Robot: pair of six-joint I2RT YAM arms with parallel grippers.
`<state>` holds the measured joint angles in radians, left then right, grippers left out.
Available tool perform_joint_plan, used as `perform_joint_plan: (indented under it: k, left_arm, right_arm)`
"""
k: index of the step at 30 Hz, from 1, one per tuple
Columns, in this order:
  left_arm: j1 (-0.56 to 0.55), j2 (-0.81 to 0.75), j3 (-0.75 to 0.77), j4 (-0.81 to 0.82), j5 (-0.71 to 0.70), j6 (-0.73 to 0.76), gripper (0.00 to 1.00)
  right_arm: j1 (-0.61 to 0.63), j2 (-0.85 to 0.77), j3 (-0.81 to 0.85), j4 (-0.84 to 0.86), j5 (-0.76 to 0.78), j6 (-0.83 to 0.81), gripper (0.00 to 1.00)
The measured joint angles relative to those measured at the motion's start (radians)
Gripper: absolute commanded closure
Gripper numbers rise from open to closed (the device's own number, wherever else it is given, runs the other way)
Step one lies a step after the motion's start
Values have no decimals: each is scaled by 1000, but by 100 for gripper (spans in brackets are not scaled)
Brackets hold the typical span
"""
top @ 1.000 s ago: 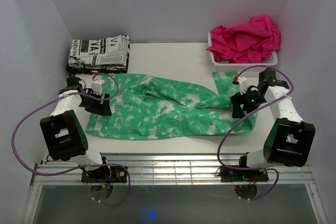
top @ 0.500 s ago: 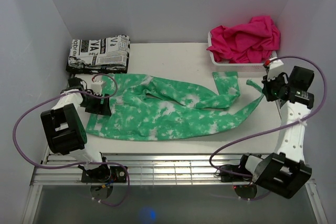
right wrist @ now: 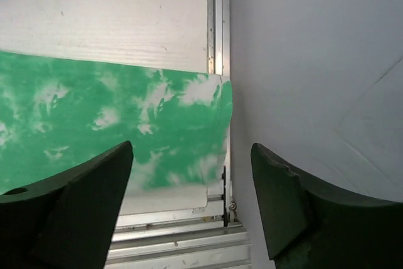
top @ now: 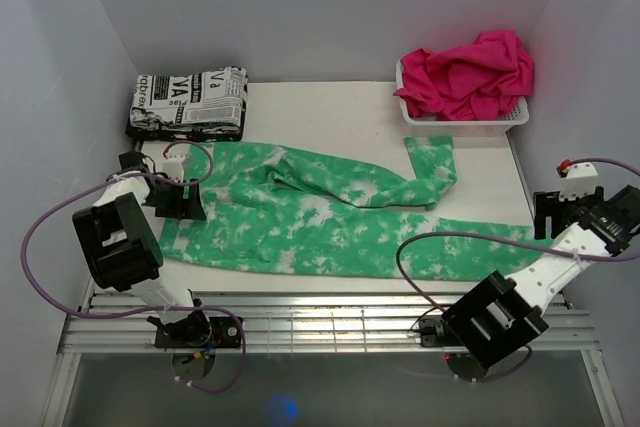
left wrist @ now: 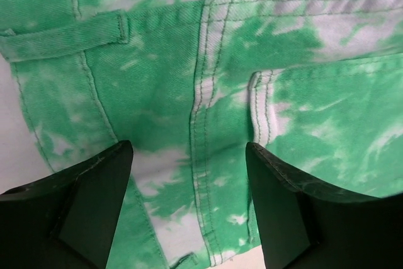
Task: Fold and stack the trousers
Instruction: Flatten the trousers out
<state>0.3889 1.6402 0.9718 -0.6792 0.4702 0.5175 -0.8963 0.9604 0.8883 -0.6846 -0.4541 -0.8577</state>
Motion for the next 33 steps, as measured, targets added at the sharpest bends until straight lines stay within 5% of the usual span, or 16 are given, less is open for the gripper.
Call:
perform_joint_plan:
  k: [3, 7, 12, 16, 24, 33]
  left_arm:
    - [24, 1, 18, -36, 47, 15, 15]
    - [38, 1, 58, -72, 100, 15, 15]
    - [37, 7, 120, -76, 117, -8, 16]
    - [41, 30, 136, -69, 102, -14, 16]
    - [41, 43, 132, -69, 90, -23, 16]
    - [41, 66, 121, -48, 83, -53, 16]
  right_arm:
    - [-52, 133, 84, -54, -21, -35, 10]
    - [-44, 275, 235, -140, -96, -90, 23]
    - [118, 359, 301, -207, -155, -87, 32]
    - [277, 407, 289, -172, -212, 56, 24]
    - [377, 523, 220, 170, -212, 497, 23]
    - [499, 618, -56, 673, -144, 969, 24]
